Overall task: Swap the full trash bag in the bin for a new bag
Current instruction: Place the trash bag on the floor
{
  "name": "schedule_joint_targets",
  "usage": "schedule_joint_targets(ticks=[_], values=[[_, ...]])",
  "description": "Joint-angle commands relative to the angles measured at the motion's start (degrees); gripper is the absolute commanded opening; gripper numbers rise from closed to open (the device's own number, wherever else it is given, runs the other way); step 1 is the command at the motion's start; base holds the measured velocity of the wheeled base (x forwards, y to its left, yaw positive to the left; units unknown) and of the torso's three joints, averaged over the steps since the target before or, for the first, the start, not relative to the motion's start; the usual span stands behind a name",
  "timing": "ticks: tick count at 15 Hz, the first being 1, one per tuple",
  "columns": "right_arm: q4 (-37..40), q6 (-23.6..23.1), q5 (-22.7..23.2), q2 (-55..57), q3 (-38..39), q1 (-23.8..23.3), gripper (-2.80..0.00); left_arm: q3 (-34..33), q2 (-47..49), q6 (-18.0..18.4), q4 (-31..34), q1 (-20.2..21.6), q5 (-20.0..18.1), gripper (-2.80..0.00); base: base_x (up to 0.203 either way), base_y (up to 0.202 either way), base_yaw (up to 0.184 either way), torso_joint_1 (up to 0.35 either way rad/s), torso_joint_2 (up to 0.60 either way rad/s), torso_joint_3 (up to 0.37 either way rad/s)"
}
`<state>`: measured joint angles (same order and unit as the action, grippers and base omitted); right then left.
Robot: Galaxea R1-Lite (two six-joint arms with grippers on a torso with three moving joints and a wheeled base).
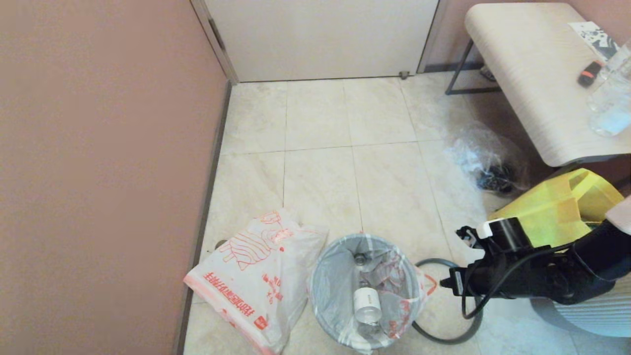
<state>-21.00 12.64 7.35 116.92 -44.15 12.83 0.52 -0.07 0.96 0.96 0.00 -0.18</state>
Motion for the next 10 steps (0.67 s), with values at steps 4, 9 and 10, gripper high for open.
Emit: schedule_joint_targets(ticks=[4,9,10], values=[[-0.39,0.02,-0.51,6.2,-4.3,0.04,0.0,0.0,0.07,0.0,0.0,0.0,0.01,-2.8,0.0,0.0,0.0,0.0,0.0,0.0],[-2.54,-0.83,-2.76,10.26,-6.78,-0.52,0.0,0.0,0.07,0.0,0.0,0.0,0.01,-2.8,0.0,0.0,0.0,0.0,0.0,0.0],[-2.55,-1.1,-2.79,10.59,-7.3,-0.53,0.0,0.0,0.07,0.0,0.0,0.0,0.01,-2.8,0.0,0.0,0.0,0.0,0.0,0.0]])
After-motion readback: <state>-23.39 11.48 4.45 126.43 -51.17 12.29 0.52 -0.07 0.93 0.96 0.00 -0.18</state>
